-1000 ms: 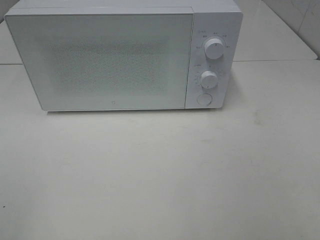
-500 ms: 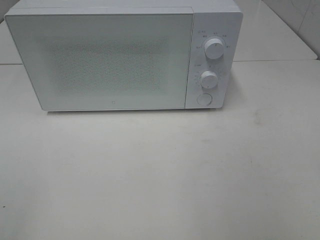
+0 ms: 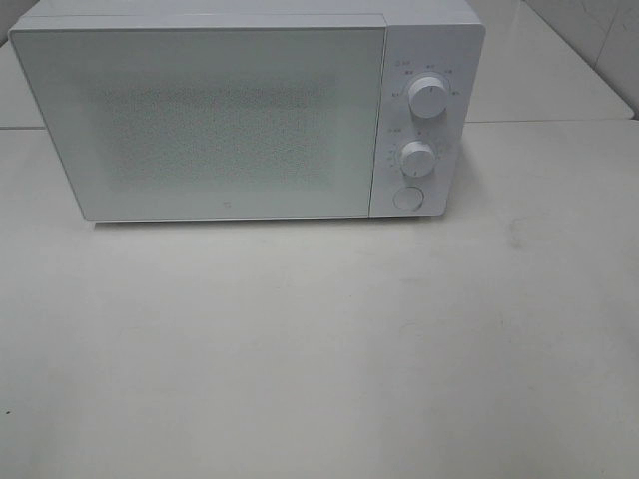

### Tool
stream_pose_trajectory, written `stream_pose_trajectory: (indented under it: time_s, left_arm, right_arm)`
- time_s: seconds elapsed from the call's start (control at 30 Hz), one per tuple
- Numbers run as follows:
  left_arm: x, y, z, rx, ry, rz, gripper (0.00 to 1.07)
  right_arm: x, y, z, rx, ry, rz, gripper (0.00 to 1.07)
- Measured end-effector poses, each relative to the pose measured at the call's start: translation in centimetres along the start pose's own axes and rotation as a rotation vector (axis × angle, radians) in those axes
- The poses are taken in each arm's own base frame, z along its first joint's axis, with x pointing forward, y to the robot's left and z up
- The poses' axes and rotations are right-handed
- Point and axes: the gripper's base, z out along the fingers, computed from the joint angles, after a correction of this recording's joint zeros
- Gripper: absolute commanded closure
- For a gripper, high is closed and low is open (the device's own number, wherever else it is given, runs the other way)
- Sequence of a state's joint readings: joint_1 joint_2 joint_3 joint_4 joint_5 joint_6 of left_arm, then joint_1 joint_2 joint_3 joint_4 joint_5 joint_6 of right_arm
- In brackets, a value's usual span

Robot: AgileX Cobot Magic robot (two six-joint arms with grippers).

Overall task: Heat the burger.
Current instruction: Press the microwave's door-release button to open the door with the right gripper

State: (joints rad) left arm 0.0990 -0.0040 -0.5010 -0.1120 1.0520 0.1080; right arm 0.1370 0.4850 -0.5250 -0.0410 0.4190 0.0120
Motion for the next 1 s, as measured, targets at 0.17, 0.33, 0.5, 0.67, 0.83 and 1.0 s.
stream_pose_trajectory:
  time_s: [0.17, 0.33, 0.5, 0.67, 0.83, 1.0]
  left_arm:
    - [0.0, 0.0, 0.0, 0.0, 0.0, 0.0, 0.09]
    - [0.0, 0.0, 0.0, 0.0, 0.0, 0.0, 0.09]
    - [0.0, 0.0, 0.0, 0.0, 0.0, 0.0, 0.09]
    - [0.0, 0.0, 0.0, 0.0, 0.0, 0.0, 0.09]
    - [0.0, 0.0, 0.0, 0.0, 0.0, 0.0, 0.09]
    - [0.0, 0.0, 0.0, 0.0, 0.0, 0.0, 0.09]
  right_arm:
    - [-0.5, 0.1, 2.6, -0.004, 0.02, -0.002, 0.33]
    - [-1.0, 0.2, 5.6, -0.01, 0.014, -0.004, 0.33]
    - [-1.1, 0.3, 7.9, -0.014, 0.001, -0.005, 0.33]
    - [-1.2, 0.4, 10.2, -0.019, -0.027, -0.005, 0.33]
    - [-1.1, 0.4, 11.9, -0.023, -0.065, -0.005, 0.33]
    - [0.4, 0.6, 13.6, -0.027, -0.115, 0.006, 0.33]
